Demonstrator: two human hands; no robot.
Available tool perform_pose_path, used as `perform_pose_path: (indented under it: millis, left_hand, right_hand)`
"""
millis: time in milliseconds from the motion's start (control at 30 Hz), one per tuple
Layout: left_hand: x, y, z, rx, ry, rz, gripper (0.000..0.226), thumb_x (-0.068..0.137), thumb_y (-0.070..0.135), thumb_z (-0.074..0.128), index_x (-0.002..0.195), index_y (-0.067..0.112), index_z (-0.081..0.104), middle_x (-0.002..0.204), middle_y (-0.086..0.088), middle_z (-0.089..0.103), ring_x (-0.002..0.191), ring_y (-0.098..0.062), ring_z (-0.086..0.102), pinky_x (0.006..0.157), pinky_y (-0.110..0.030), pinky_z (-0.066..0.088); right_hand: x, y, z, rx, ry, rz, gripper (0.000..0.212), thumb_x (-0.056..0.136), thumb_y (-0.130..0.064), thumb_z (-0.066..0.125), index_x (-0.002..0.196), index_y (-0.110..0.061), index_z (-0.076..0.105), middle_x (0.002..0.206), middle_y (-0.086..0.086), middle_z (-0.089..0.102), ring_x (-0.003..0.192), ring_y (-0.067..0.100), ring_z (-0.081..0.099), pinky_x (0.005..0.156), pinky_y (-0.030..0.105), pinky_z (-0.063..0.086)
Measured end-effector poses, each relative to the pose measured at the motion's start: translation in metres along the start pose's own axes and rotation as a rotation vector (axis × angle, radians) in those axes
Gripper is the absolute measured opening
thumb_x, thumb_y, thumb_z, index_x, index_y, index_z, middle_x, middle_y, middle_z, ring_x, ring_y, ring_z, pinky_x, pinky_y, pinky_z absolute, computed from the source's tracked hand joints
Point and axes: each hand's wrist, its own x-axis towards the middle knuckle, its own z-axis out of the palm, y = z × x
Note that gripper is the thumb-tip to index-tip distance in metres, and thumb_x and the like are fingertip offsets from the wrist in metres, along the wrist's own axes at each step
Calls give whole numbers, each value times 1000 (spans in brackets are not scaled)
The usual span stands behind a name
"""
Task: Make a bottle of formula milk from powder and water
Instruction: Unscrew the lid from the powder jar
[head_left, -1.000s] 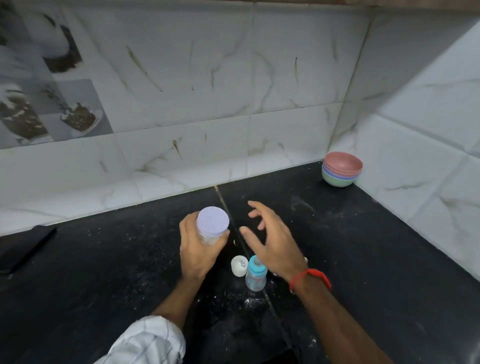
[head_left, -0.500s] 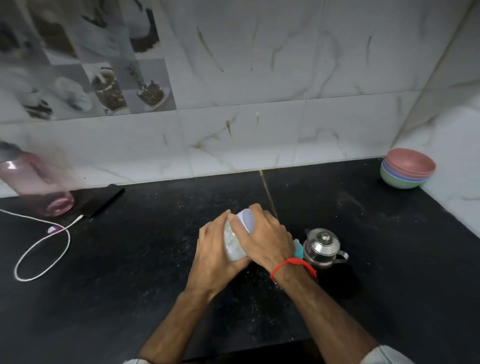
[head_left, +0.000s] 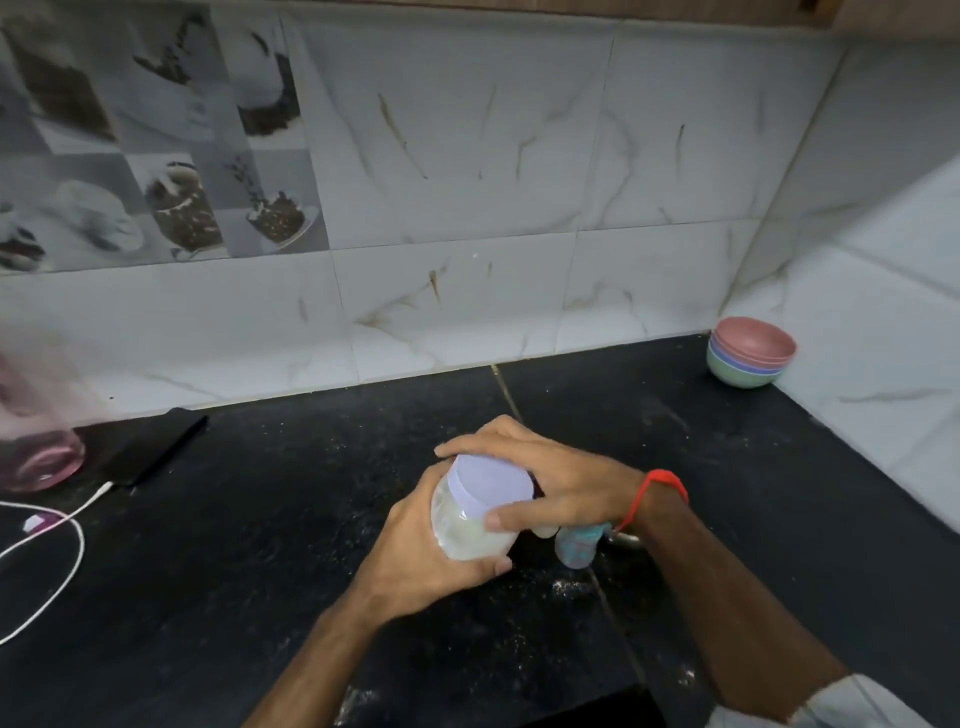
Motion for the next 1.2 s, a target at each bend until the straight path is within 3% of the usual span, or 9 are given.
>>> perform_pose_path:
  millis: [133, 267, 367, 433, 567, 800, 933, 1000, 1200]
  left_hand:
    - [0, -11, -17, 36, 37, 8, 102, 50, 56, 97, 133, 60, 37, 132, 32, 57, 122, 9, 57, 92, -12, 49]
    - [5, -13, -25, 103, 26, 4, 100, 52, 56, 96, 133, 60, 38, 129, 31, 59, 118, 2, 61, 94, -25, 56]
    - [9, -14, -28, 166, -10, 7, 100, 54, 59, 94, 135, 61, 34, 127, 34, 58, 115, 4, 62, 94, -30, 58]
    - [11, -19, -33, 173, 1, -2, 101, 54, 60, 93, 136, 60, 34, 127, 35, 57, 116, 4, 61, 95, -31, 57]
    - [17, -31, -39, 217, -46, -22, 101, 53, 64, 91, 136, 58, 35, 126, 34, 58, 111, 2, 64, 91, -32, 60]
    - [24, -53, -53, 275, -149, -25, 97, 54, 60, 92, 130, 65, 31, 126, 34, 56, 111, 6, 61, 91, -30, 59]
    - [22, -59, -56, 291, -173, -34, 97, 56, 59, 90, 133, 62, 32, 125, 35, 55, 109, 6, 62, 88, -29, 60]
    - [25, -58, -54, 279, -178, -45, 94, 57, 58, 89, 131, 63, 32, 124, 35, 56, 108, 5, 63, 88, -29, 60]
    - [30, -72, -64, 231, -164, -57, 102, 54, 60, 93, 134, 64, 30, 131, 33, 53, 118, 4, 59, 98, -30, 57]
  right_hand:
    - [3, 2, -7, 323, 265, 103, 56, 99, -41, 59, 150, -48, 38, 129, -1, 50, 94, 11, 59, 94, 34, 50]
    - [28, -8, 11, -127, 195, 413, 75, 75, -93, 40, 138, -53, 45, 116, -10, 65, 101, 9, 63, 98, 42, 52]
    - [41, -14, 17, -109, 68, 304, 61, 89, -54, 63, 143, -57, 34, 139, -6, 52, 126, 16, 52, 108, 43, 45]
    - [44, -11, 14, 44, -11, 265, 82, 91, -26, 69, 150, -57, 21, 147, -4, 37, 133, 13, 40, 113, 40, 39]
    - [59, -5, 18, -134, 96, 329, 66, 87, -61, 67, 145, -45, 39, 111, -18, 50, 103, 5, 52, 103, 41, 49]
    - [61, 18, 35, 59, 117, 199, 57, 84, -24, 78, 130, -42, 49, 129, -9, 47, 93, 7, 56, 85, 33, 57]
    - [76, 21, 56, -21, 113, 390, 81, 73, -81, 65, 143, -58, 32, 141, -11, 39, 129, 11, 46, 109, 41, 45]
    - [84, 19, 53, -90, 124, 511, 88, 62, -98, 50, 137, -54, 42, 138, -10, 50, 123, 16, 55, 105, 44, 48]
    - [84, 25, 50, -136, 73, 192, 63, 84, -36, 78, 138, -36, 45, 137, -11, 42, 125, 9, 48, 104, 28, 47]
